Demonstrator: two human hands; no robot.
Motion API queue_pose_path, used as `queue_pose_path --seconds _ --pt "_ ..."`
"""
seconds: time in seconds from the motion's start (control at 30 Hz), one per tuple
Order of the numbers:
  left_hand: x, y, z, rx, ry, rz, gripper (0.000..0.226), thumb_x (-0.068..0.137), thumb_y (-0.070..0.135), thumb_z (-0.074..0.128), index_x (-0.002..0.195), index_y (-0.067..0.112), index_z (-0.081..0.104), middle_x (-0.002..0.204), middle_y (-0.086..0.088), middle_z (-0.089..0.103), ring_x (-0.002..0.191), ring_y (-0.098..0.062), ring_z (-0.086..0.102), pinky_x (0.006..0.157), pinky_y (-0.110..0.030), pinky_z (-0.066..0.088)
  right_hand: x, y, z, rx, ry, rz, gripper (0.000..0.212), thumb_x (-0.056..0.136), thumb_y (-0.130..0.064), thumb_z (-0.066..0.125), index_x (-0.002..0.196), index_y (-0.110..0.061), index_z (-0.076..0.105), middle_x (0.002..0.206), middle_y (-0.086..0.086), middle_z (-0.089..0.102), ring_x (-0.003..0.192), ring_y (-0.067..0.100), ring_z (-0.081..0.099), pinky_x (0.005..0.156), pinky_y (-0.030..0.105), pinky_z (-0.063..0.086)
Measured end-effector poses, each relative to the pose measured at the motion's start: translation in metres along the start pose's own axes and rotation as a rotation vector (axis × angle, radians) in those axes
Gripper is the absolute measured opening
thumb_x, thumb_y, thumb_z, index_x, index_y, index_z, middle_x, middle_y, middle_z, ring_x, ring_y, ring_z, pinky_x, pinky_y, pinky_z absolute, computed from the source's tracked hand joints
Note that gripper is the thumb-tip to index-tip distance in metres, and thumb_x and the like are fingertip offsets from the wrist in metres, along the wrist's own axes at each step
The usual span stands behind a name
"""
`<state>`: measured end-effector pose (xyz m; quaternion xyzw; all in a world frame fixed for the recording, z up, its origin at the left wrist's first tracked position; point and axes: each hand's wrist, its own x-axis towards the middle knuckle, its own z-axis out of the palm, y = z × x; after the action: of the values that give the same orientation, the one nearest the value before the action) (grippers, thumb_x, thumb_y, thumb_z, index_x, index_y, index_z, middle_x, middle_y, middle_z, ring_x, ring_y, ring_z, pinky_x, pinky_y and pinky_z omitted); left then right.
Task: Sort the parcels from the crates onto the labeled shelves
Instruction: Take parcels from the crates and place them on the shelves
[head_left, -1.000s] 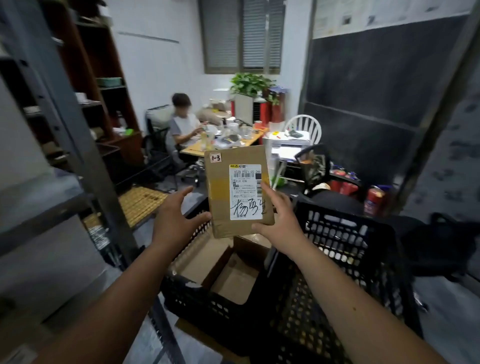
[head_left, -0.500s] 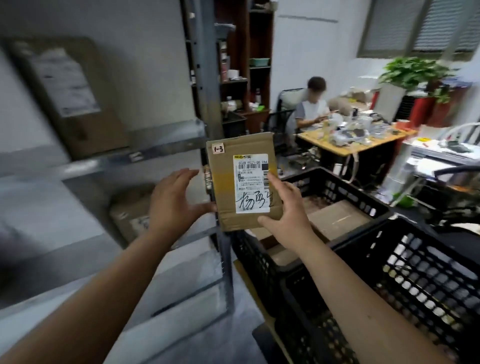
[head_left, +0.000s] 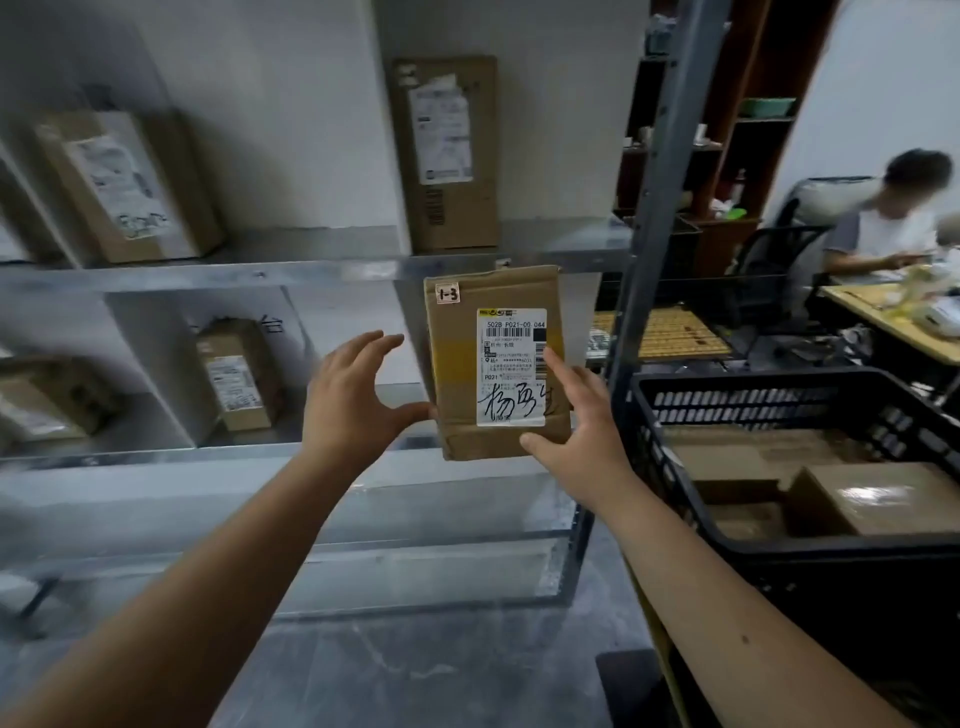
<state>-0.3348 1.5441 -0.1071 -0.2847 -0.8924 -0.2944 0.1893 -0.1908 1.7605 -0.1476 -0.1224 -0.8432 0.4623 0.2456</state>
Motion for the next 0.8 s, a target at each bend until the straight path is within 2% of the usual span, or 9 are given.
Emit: queue_pose_path --seconds 0.03,0.07,0.17,0.27,0.3,0.43,0.53,0.67,0.8 --pt "-0.005 -0.012 -0.007 -0.003 0.012 -0.024 0.097 0.067 0.059 0.090 0.150 0.028 0.052 0.156 0.000 0.050 0.145 -0.026 0.043 0.120 -0.055 0.037 0.001 -0.005 0.012 0.001 -0.017 -0.013 0.099 0.086 -0.006 0.080 0.157 -0.054 0.029 0.139 -0.022 0.024 0.118 -0.035 0.024 0.095 -0.009 0.018" --pt "-0.011 -0.023 -0.015 0.001 0.019 -0.047 0.097 0.066 0.059 0.090 0.150 0.028 0.052 0.156 0.000 0.050 0.145 -0.026 0.043 0.119 -0.056 0.037 0.002 -0.010 0.025 0.003 -0.034 -0.023 0.100 0.086 -0.006 0.081 0.156 -0.056 0.029 0.141 -0.021 0.026 0.121 -0.032 0.026 0.097 -0.007 0.019" --pt "-0.027 -0.064 -0.036 0.005 0.036 -0.104 0.097 0.065 0.059 0.091 0.148 0.026 0.054 0.154 0.000 0.052 0.142 -0.027 0.046 0.116 -0.057 0.042 0.000 -0.029 0.065 0.031 -0.084 -0.023 0.102 0.085 -0.006 0.081 0.153 -0.061 0.030 0.147 -0.016 0.029 0.134 -0.002 0.038 0.114 0.017 0.029" --pt "-0.042 -0.102 -0.060 -0.007 0.063 -0.156 0.096 0.064 0.055 0.094 0.147 0.025 0.056 0.152 0.001 0.054 0.139 -0.026 0.049 0.114 -0.055 0.045 -0.004 -0.050 0.106 0.046 -0.127 -0.036 0.100 0.085 -0.005 0.080 0.153 -0.060 0.031 0.148 -0.016 0.027 0.138 0.006 0.036 0.118 0.024 0.032" --pt "-0.045 -0.116 -0.067 -0.025 0.073 -0.174 0.096 0.064 0.052 0.095 0.146 0.024 0.056 0.151 0.001 0.055 0.138 -0.025 0.049 0.114 -0.053 0.045 -0.006 -0.058 0.119 0.049 -0.140 -0.039 0.100 0.085 -0.005 0.080 0.153 -0.061 0.031 0.148 -0.016 0.025 0.137 0.005 0.035 0.117 0.022 0.032" --pt "-0.053 -0.169 -0.093 -0.075 0.078 -0.199 0.095 0.061 0.051 0.097 0.144 0.027 0.057 0.148 0.003 0.056 0.136 -0.023 0.052 0.113 -0.050 0.047 -0.007 -0.083 0.169 0.055 -0.156 -0.040 0.099 0.085 -0.003 0.080 0.155 -0.056 0.033 0.146 -0.016 0.027 0.131 -0.001 0.035 0.101 -0.003 0.026" --pt "-0.048 -0.195 -0.114 -0.078 0.090 -0.212 0.094 0.062 0.049 0.097 0.144 0.025 0.058 0.149 0.003 0.056 0.138 -0.021 0.049 0.116 -0.047 0.044 -0.003 -0.104 0.199 0.044 -0.135 -0.049 0.100 0.085 -0.005 0.080 0.155 -0.056 0.031 0.147 -0.013 0.030 0.128 -0.004 0.039 0.098 -0.004 0.026" --pt "-0.029 -0.224 -0.133 -0.081 0.090 -0.190 0.087 0.065 0.042 0.097 0.142 0.023 0.060 0.146 0.002 0.057 0.136 -0.021 0.051 0.116 -0.040 0.042 0.006 -0.127 0.227 0.027 -0.092 -0.067 0.101 0.085 -0.005 0.080 0.157 -0.054 0.029 0.146 -0.014 0.027 0.119 -0.010 0.039 0.088 -0.012 0.025" --pt "-0.007 -0.238 -0.146 -0.098 0.087 -0.152 0.080 0.070 0.041 0.095 0.140 0.025 0.061 0.145 0.004 0.058 0.133 -0.020 0.053 0.113 -0.040 0.046 0.019 -0.147 0.239 0.004 -0.043 -0.087 0.100 0.086 -0.005 0.080 0.157 -0.053 0.028 0.145 -0.015 0.026 0.126 -0.004 0.033 0.084 -0.013 0.024"
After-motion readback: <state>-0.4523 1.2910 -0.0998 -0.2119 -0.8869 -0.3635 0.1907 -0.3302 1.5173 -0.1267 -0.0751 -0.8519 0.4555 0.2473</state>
